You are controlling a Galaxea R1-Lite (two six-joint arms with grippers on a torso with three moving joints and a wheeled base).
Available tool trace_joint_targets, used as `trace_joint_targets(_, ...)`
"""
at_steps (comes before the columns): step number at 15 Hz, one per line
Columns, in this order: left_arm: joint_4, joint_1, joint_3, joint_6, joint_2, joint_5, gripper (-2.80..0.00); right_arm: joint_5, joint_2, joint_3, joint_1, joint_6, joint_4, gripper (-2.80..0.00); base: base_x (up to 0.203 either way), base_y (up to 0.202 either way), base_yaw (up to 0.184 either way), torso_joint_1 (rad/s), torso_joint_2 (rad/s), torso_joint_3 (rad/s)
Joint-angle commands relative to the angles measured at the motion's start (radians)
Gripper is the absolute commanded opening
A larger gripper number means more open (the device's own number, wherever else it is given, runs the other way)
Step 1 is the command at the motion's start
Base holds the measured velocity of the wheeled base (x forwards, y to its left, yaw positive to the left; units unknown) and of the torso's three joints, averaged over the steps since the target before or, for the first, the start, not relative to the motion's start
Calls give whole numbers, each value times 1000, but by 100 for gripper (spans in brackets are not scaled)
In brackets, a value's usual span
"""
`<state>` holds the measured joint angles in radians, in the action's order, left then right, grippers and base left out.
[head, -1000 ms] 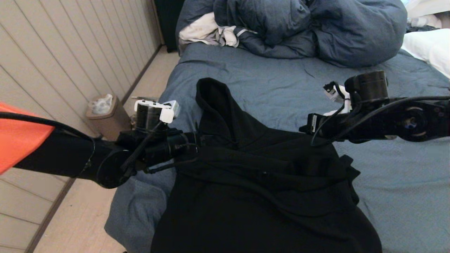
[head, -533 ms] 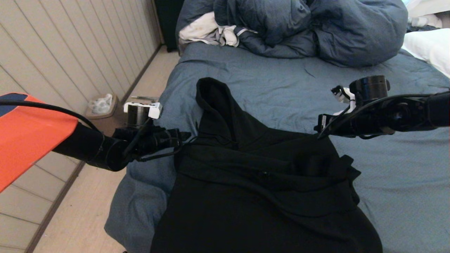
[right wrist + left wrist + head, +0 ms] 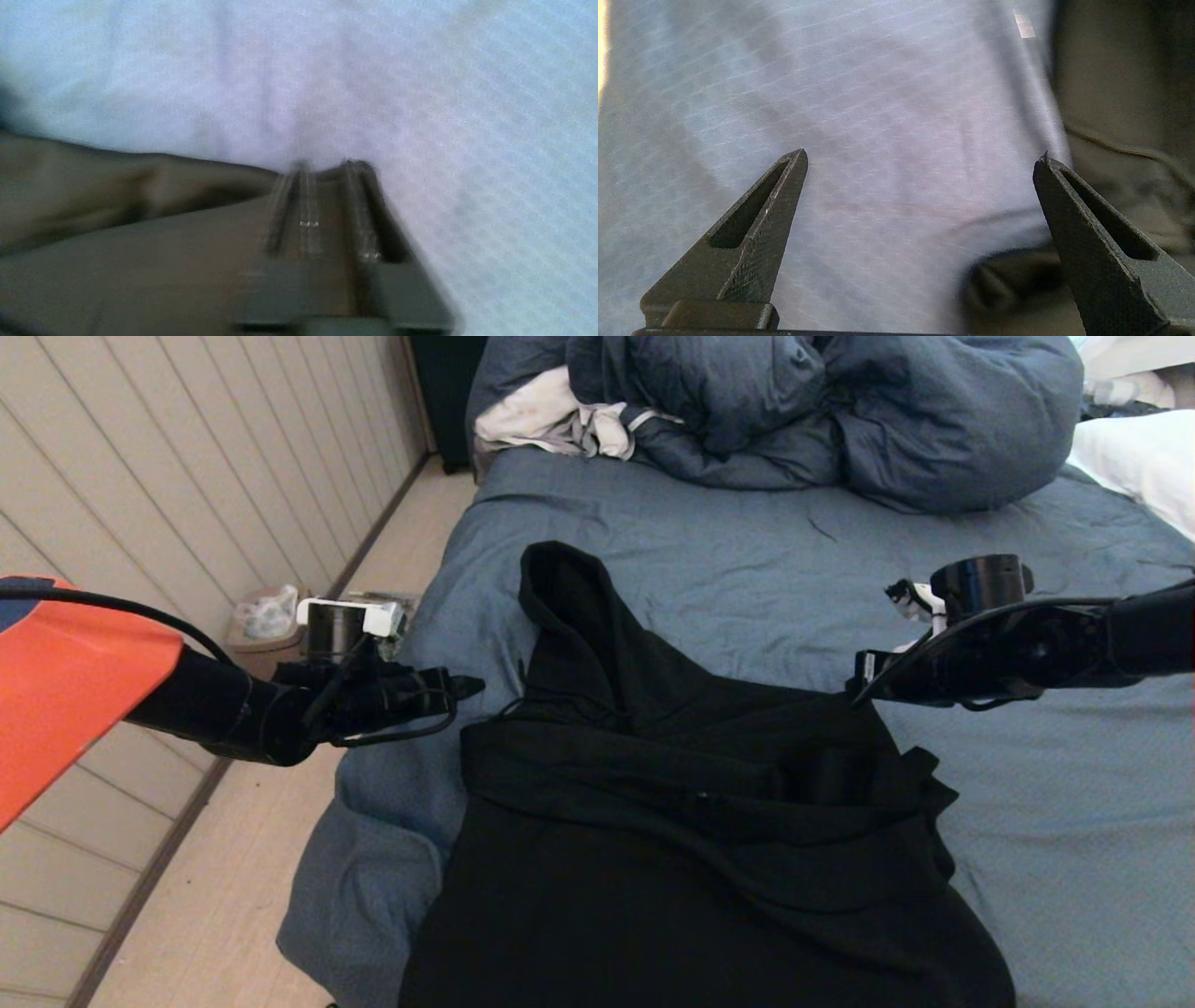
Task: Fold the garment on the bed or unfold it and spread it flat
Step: Unfold the black sweatshirt
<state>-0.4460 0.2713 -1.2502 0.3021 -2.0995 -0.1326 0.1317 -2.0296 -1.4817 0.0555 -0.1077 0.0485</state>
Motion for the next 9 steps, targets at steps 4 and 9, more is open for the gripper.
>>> trace_joint_targets(4, -5, -7, 9, 2, 8, -4, 0, 2, 8, 0, 29, 18, 4, 0, 0, 0, 0, 0, 0, 0)
trace_joint_targets(9, -11, -11, 9, 3, -19, -6, 0, 9, 6, 24, 24, 41, 8, 0, 0, 0, 0, 0, 0, 0)
